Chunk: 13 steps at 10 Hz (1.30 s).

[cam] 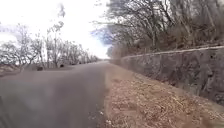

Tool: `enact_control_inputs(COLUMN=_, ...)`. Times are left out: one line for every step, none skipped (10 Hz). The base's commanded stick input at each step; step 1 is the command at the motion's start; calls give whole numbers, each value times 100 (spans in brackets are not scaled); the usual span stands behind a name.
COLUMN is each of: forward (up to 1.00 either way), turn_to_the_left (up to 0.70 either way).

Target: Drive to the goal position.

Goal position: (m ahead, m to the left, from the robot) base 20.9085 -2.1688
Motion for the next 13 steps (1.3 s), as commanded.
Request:
enact_control_inputs(forward=70, turn_to_the_left=0)
enact_control_inputs(forward=70, turn_to_the_left=0)
enact_control_inputs(forward=70, turn_to_the_left=0)
enact_control_inputs(forward=70, turn_to_the_left=1)
enact_control_inputs(forward=70, turn_to_the_left=2)
enact_control_inputs(forward=70, turn_to_the_left=26)
enact_control_inputs(forward=70, turn_to_the_left=29)
enact_control_inputs(forward=70, turn_to_the_left=33)
enact_control_inputs(forward=70, turn_to_the_left=20)
enact_control_inputs(forward=70, turn_to_the_left=11)
enact_control_inputs(forward=70, turn_to_the_left=2)
enact_control_inputs(forward=70, turn_to_the_left=0)
enact_control_inputs(forward=70, turn_to_the_left=0)
